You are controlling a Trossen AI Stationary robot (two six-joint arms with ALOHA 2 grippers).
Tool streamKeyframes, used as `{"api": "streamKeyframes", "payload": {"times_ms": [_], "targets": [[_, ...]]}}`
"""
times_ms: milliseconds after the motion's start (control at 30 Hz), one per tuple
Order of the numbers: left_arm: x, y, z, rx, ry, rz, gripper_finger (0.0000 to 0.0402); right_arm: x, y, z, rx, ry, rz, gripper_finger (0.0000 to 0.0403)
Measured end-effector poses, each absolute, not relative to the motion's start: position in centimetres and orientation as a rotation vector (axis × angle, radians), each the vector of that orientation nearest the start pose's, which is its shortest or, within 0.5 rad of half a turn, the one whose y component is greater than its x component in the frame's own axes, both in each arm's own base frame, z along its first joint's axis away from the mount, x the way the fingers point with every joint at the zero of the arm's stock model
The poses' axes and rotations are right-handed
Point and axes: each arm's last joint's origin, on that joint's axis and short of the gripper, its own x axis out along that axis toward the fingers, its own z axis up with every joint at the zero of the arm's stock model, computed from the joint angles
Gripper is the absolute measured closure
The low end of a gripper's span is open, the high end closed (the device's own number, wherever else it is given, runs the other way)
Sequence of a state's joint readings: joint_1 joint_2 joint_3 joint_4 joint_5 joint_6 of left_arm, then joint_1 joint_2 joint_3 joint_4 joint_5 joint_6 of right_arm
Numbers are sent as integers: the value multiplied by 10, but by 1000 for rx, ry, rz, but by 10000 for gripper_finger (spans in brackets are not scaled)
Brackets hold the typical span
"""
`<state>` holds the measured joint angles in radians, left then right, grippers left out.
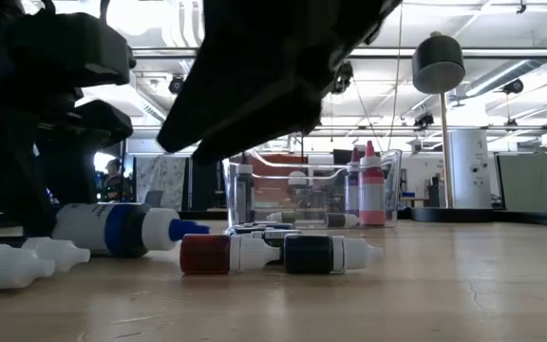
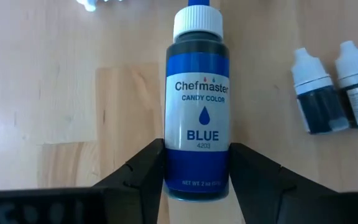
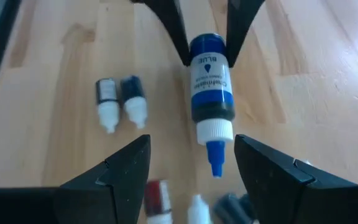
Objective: Pick & Place food coloring
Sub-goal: Put the large blue food coloring bottle into the transparent bin
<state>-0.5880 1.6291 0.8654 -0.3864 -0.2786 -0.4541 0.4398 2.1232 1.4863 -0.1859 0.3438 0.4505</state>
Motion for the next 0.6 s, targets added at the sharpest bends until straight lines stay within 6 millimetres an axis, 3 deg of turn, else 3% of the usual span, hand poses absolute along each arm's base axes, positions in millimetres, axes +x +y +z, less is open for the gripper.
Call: {"api": "streamKeyframes", "payload": {"times_ms": [300, 600], "targets": [[248, -153, 153, 68, 1038, 68, 257, 426, 162, 154, 106, 777, -116, 177], [253, -155, 155, 15, 976, 100, 258, 428, 158, 140, 9, 818, -67, 177]]}}
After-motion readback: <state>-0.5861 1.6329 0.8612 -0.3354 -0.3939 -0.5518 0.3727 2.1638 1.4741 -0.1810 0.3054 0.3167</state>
